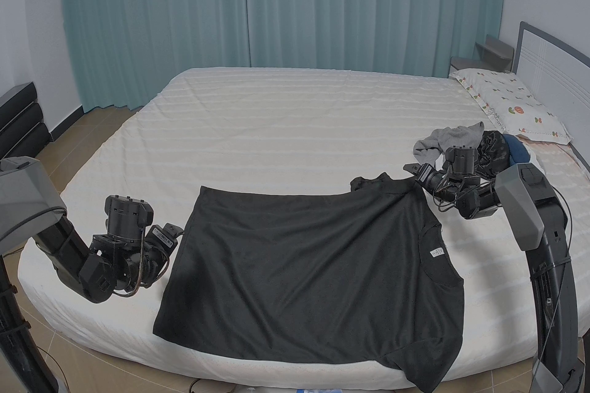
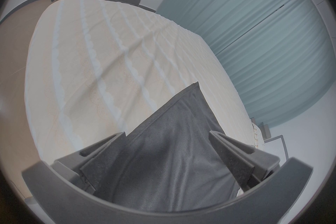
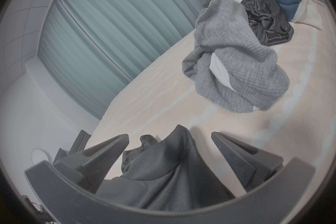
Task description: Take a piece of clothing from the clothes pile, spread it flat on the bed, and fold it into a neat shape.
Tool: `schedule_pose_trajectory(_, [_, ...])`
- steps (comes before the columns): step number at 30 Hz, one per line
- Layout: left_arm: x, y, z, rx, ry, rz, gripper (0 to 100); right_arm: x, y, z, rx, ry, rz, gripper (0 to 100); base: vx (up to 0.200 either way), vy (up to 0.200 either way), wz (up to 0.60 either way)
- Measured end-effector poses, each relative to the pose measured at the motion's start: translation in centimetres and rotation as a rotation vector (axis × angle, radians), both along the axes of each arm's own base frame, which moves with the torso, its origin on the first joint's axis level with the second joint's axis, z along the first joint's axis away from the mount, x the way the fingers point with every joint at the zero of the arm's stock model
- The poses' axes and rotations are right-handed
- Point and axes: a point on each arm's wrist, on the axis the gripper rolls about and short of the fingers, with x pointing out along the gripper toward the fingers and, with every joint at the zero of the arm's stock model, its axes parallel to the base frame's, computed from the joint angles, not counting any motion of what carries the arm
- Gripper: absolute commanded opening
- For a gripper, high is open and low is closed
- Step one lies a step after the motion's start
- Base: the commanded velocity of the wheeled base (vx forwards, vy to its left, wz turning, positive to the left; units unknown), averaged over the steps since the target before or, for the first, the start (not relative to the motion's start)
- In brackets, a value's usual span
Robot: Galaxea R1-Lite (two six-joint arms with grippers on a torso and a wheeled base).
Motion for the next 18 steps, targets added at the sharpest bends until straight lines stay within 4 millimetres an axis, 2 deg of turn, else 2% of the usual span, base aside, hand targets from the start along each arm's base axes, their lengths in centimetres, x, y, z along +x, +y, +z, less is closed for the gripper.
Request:
schedule_pose_trajectory(2, [0.0, 0.0, 0.0, 0.000, 0.000, 0.000, 100, -0.1, 0.1, -0.2, 0.002, 0.014, 0.009, 100, 0.000, 0.000, 0.00])
schedule_pose_trajectory(3, [0.0, 0.0, 0.0, 0.000, 0.000, 0.000, 100, -0.1, 0.1, -0.4, 0.003, 0.021, 0.012, 0, 0.000, 0.000, 0.00])
schedule_pose_trajectory(10, [0.0, 0.0, 0.0, 0.000, 0.001, -0.001, 100, -0.3, 0.3, -1.3, 0.001, 0.069, 0.017, 0, 0.000, 0.000, 0.00])
schedule_pose_trajectory(18, [0.0, 0.0, 0.0, 0.000, 0.001, 0.000, 100, 0.3, -0.7, 0.0, 0.007, 0.011, -0.020, 0, 0.000, 0.000, 0.00])
